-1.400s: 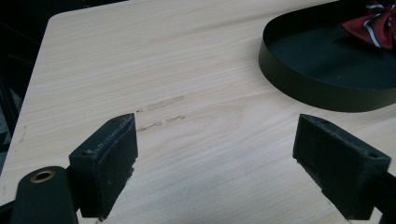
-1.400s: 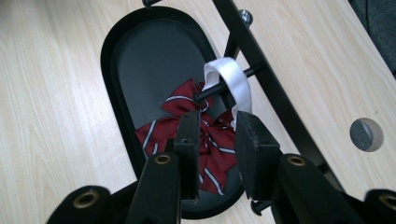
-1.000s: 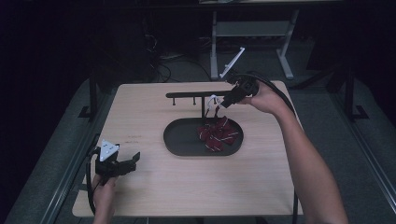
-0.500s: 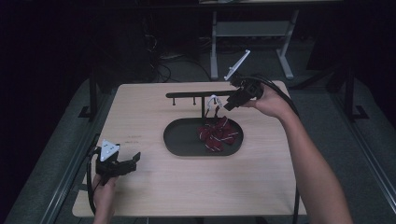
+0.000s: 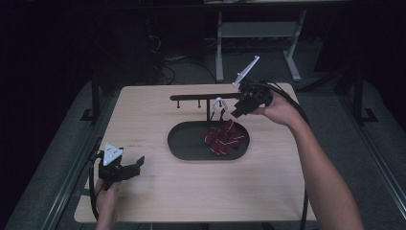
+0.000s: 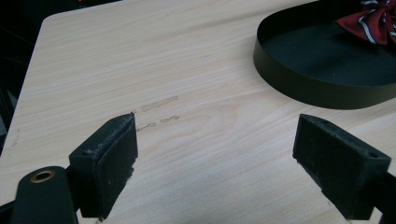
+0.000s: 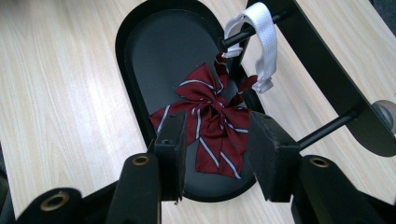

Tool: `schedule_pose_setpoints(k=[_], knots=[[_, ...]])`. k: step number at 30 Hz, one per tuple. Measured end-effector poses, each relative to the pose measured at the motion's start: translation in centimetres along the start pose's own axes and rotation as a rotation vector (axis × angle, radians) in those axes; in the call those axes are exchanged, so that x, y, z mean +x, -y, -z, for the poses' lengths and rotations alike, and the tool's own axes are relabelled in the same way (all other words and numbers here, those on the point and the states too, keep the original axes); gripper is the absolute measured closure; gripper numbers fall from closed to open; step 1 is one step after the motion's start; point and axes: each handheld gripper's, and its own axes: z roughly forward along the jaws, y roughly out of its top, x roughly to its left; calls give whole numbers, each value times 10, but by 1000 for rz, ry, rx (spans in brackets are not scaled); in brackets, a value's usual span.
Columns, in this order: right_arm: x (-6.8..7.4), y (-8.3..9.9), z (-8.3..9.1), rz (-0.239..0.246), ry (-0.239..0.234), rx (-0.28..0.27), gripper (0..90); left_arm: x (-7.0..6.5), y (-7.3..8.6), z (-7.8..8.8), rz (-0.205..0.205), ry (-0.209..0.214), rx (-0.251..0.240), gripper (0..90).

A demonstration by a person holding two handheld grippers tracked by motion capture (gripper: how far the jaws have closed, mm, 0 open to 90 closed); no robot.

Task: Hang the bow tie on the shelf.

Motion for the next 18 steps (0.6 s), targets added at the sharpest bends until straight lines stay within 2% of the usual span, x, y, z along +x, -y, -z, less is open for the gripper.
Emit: schedule_pose_setpoints(k=[18], knots=[[7, 16, 1, -6, -9, -16, 544, 0, 0, 0, -1, 0, -1, 135]])
